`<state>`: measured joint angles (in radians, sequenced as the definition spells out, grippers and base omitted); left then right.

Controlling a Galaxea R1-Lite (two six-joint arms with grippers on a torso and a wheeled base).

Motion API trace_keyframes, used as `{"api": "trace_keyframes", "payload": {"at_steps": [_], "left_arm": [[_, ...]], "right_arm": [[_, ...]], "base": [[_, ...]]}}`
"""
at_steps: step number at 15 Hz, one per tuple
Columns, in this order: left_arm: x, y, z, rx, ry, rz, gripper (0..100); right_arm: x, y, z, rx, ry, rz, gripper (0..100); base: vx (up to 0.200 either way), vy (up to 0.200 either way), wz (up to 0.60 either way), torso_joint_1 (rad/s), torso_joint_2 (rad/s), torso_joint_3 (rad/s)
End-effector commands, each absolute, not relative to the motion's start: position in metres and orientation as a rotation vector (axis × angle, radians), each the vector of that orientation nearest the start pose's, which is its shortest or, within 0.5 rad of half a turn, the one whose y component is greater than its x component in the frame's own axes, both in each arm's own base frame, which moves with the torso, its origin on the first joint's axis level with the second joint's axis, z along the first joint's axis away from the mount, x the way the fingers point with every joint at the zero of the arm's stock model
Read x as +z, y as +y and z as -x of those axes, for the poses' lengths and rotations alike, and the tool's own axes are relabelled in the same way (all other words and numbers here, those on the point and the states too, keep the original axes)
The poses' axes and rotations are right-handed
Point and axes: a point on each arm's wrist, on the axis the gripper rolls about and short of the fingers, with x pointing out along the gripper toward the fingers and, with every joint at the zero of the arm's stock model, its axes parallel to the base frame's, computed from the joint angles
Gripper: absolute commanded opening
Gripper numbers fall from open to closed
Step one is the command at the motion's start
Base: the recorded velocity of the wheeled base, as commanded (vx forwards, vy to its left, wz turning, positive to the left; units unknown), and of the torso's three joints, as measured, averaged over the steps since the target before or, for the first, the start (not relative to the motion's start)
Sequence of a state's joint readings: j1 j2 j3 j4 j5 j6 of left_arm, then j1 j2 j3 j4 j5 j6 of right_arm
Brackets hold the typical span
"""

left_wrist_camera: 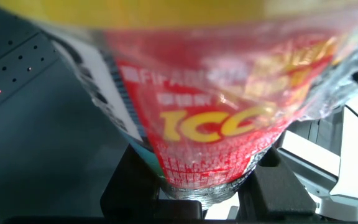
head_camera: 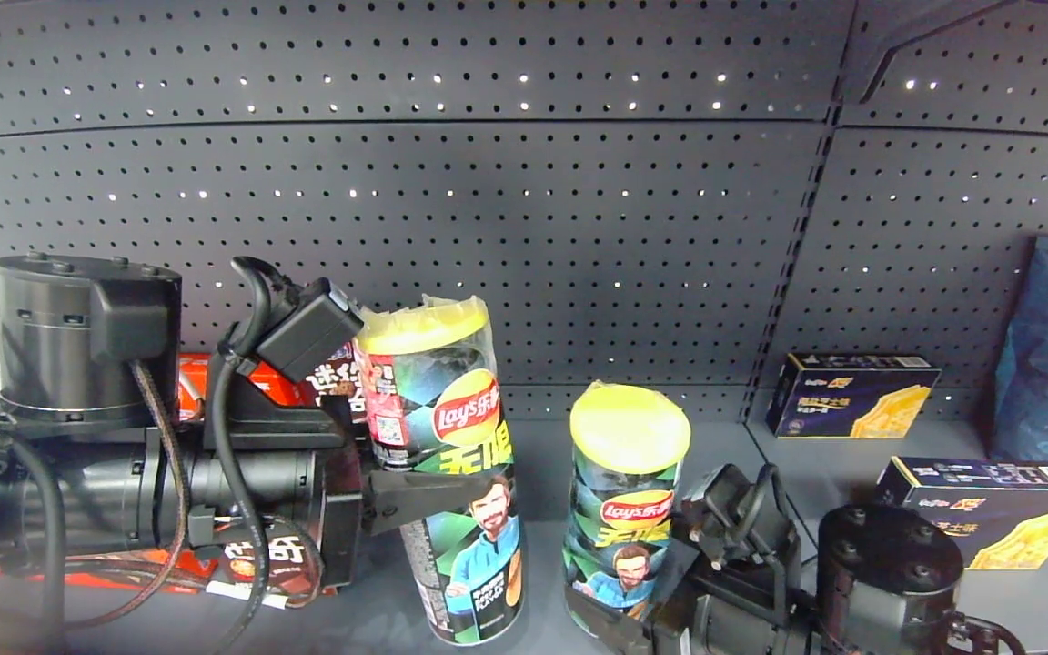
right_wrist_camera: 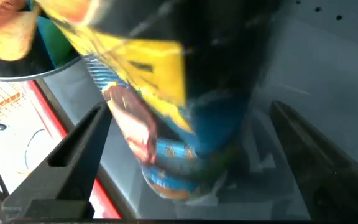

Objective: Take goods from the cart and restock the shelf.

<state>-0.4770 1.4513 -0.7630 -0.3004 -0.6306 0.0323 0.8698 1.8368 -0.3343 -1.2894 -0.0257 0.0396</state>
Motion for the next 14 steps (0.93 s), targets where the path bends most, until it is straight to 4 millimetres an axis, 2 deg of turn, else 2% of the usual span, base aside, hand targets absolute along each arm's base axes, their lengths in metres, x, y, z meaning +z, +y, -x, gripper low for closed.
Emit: {"api": "trace_keyframes", "payload": {"at_steps": [1, 4, 7, 9, 10, 11, 12, 14], "left_arm": [[0.209, -0.121, -0.205, -1.1, 0.386, 0.003, 0], [0.209, -0.121, -0.205, -1.1, 0.386, 0.003, 0], [0.209, -0.121, -0.205, -1.099, 0.388, 0.003, 0], [0.208, -0.121, -0.205, -1.099, 0.388, 0.003, 0], [0.208, -0.121, -0.205, -1.099, 0.388, 0.003, 0], [0.208, -0.121, -0.205, -1.098, 0.388, 0.002, 0], [0.209, -0.12, -0.205, -1.095, 0.388, 0.003, 0], [0.209, -0.119, -0.205, -1.092, 0.387, 0.005, 0]], "right_arm": [[0.112, 0.184, -0.161, 0.823, 0.178, 0.042, 100], [0.127, 0.157, -0.139, 0.819, 0.126, 0.024, 100], [0.132, 0.124, -0.116, 0.797, 0.068, 0.069, 100], [0.145, 0.11, -0.125, 0.699, -0.011, 0.107, 100], [0.145, 0.11, -0.125, 0.695, -0.014, 0.107, 100], [0.16, 0.103, -0.131, 0.603, -0.068, 0.097, 100], [0.166, 0.095, -0.133, 0.543, -0.091, 0.088, 100], [0.174, 0.081, -0.126, 0.487, -0.129, 0.076, 100]], "base": [[0.0, 0.0, 0.0, 0.0, 0.0, 0.0], [0.0, 0.0, 0.0, 0.0, 0.0, 0.0], [0.0, 0.0, 0.0, 0.0, 0.0, 0.0], [0.0, 0.0, 0.0, 0.0, 0.0, 0.0], [0.0, 0.0, 0.0, 0.0, 0.0, 0.0], [0.0, 0.0, 0.0, 0.0, 0.0, 0.0], [0.0, 0.0, 0.0, 0.0, 0.0, 0.0], [0.0, 0.0, 0.0, 0.0, 0.0, 0.0]]}}
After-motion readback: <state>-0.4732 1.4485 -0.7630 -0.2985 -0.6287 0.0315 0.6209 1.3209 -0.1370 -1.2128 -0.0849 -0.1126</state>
